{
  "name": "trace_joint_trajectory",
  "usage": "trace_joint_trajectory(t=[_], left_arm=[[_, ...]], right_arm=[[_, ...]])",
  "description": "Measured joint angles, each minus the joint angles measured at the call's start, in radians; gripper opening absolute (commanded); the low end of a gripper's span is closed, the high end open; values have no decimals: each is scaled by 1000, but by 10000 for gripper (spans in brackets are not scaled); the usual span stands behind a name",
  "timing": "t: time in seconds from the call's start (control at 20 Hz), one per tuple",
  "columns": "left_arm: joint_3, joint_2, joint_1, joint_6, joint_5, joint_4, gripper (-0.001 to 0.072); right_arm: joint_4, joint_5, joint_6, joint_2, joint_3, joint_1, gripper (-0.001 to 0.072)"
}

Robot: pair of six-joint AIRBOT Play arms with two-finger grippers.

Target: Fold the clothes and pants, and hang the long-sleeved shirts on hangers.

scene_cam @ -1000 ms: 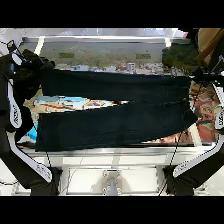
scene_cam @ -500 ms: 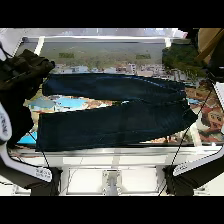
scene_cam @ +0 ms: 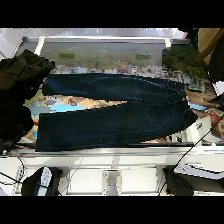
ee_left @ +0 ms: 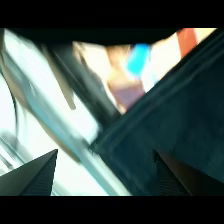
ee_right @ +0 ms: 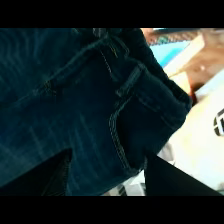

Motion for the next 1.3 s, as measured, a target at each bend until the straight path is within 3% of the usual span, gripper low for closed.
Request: trace_joint_trajectory(t=[0.25,0.35,0.4,0.85,1.2,1.25,1.3], left_arm=[[-124,-23,404,322,-71,-306,629],[-138,-86,493,397,-77,-345,437],[-142,-120,519,422,-84,-362,429],[-154,-345,584,510,9,-411,444],[-154,-404,501,533,63,-425,429],[-154,-411,481,534,72,-430,315],[-154,-417,459,536,92,-430,118]], right_arm=[[56,15,-8,71,-54,-19,498],[70,31,-8,86,-61,-21,498],[73,31,-7,91,-63,-21,498],[102,56,8,105,-67,-23,497],[111,63,16,105,-67,-23,497],[111,63,20,105,-67,-23,497],[111,63,23,105,-67,-23,497]])
